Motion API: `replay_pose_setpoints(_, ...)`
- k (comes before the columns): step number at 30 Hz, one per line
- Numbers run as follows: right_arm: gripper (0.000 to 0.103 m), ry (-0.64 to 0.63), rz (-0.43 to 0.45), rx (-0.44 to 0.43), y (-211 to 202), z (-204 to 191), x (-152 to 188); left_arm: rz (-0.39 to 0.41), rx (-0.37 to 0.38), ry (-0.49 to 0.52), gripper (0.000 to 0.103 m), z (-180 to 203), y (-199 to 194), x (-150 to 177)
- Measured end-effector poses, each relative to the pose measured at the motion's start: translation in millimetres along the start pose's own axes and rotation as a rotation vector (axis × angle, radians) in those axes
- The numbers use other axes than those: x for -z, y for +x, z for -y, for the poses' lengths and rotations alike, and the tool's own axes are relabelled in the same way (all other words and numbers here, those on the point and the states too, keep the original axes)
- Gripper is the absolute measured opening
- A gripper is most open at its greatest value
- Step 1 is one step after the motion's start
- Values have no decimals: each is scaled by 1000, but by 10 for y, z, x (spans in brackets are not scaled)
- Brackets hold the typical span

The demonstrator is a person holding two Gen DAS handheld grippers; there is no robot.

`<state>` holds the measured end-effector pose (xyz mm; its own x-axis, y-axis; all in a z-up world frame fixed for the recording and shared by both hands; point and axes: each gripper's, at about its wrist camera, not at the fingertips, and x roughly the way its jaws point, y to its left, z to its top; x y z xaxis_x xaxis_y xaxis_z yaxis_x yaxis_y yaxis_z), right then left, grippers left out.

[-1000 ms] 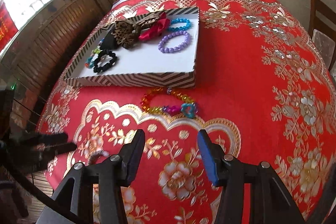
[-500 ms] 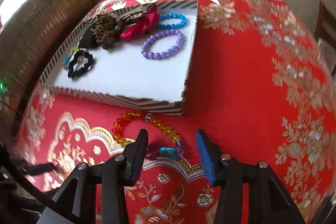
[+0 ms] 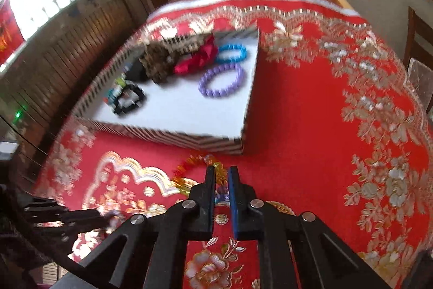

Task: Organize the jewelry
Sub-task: 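Grasp the amber crystal bracelet with the right tool while the left grasps the silver braided hair tie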

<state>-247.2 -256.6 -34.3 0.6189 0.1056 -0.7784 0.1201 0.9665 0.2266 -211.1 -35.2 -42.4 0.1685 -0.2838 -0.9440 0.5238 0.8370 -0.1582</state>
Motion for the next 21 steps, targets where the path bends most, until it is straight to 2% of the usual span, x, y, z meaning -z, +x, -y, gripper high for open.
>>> replay_pose_setpoints(7,8,-6,83,-35,-434,-82,-104,60,-5,2,6,-9,-241,-138)
replay_pose_setpoints(11,8,-7,113,-39,-605,-87,-122,17,-17,35,7,7,-191,-66)
replay_pose_setpoints(15,8,13,132,-62,-716,-69,-109,-27,-78,68,20,24,-64,85)
replay_pose_setpoints(18,8,27,138,-74,-758,-58,-97,-70,-92,62,20,60,84,157)
replay_pose_setpoints(19,8,30,138,-77,-765,-61,-95,-37,-109,71,20,87,65,171)
replay_pose_setpoints(20,8,33,139,-80,-776,-67,-90,-40,-127,81,19,108,83,173)
replay_pose_setpoints(21,8,33,140,-79,-785,-73,-87,-34,-132,88,12,129,80,171)
